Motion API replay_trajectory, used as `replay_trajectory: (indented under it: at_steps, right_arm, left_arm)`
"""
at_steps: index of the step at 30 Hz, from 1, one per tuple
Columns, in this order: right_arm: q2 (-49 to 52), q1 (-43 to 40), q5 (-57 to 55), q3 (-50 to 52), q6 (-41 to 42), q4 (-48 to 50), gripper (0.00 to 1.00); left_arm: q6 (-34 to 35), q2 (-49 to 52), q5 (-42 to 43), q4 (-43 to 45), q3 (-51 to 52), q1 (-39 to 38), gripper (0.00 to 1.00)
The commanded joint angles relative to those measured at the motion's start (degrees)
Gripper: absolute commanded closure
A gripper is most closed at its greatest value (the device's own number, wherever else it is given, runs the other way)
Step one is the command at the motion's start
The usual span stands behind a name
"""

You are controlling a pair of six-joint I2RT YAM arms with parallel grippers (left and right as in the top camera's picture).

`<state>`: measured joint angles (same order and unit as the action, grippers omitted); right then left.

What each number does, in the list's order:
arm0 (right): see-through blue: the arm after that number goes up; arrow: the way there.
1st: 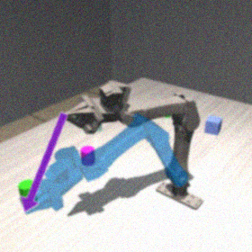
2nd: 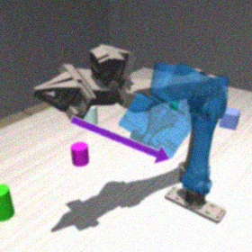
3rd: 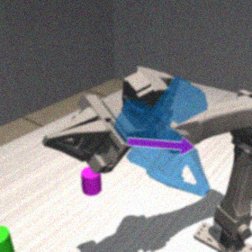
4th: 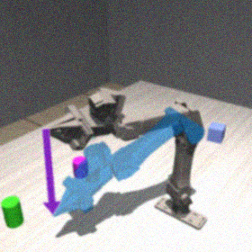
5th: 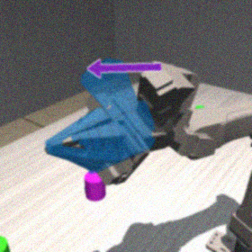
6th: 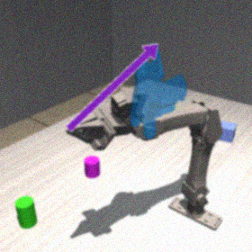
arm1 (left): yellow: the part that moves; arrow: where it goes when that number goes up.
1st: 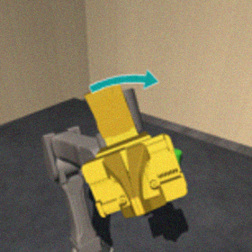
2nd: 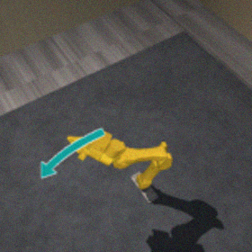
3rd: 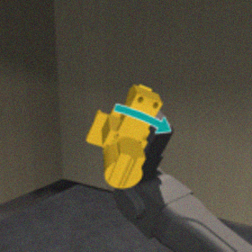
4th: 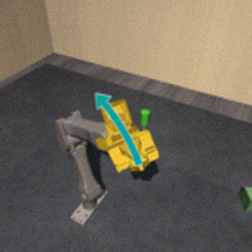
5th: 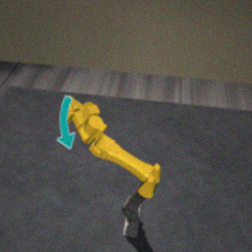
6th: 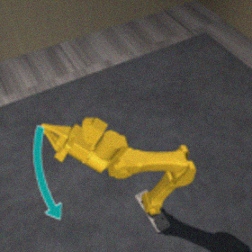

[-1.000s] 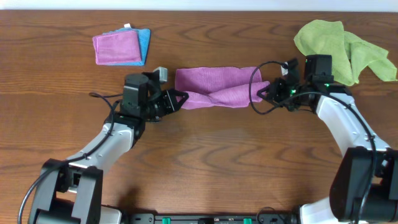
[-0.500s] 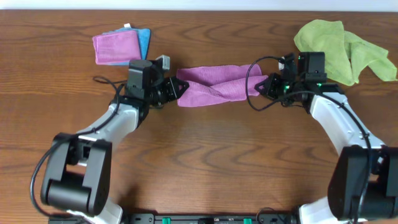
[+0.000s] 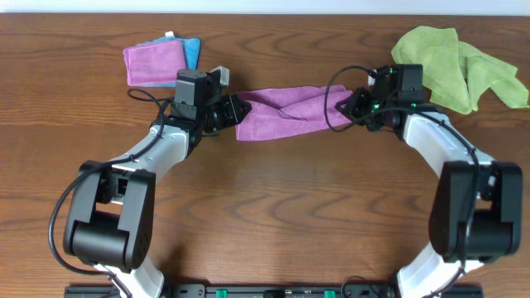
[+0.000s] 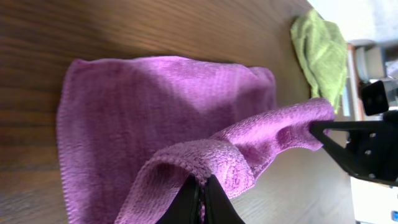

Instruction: Fold the cloth

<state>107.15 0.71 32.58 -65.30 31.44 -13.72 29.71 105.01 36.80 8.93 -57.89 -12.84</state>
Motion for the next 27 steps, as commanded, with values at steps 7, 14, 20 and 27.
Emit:
replay_trajectory:
  at_steps: [7, 14, 20, 27]
  right_arm:
    - [4.5, 1.8, 0.9, -7.3, 1.5, -0.3, 0.99]
    - [5.8, 1.8, 0.9, -8.1, 2.0, -0.7, 0.99]
    - [5.8, 1.9, 0.6, -8.1, 2.3, -1.1, 0.98]
    - [5.8, 1.9, -4.1, -8.1, 2.3, -3.2, 0.98]
  left_arm:
    - [-2.8, 0.6, -4.0, -0.9, -1.5, 2.4, 0.94]
    - [-4.5, 0.7, -4.2, -1.0, -3.0, 4.1, 0.94]
    - [-4.4, 4.0, -1.5, -1.0, -5.8, 4.0, 0.94]
    - [-4.5, 8.4, 1.4, -1.3, -10.2, 3.8, 0.94]
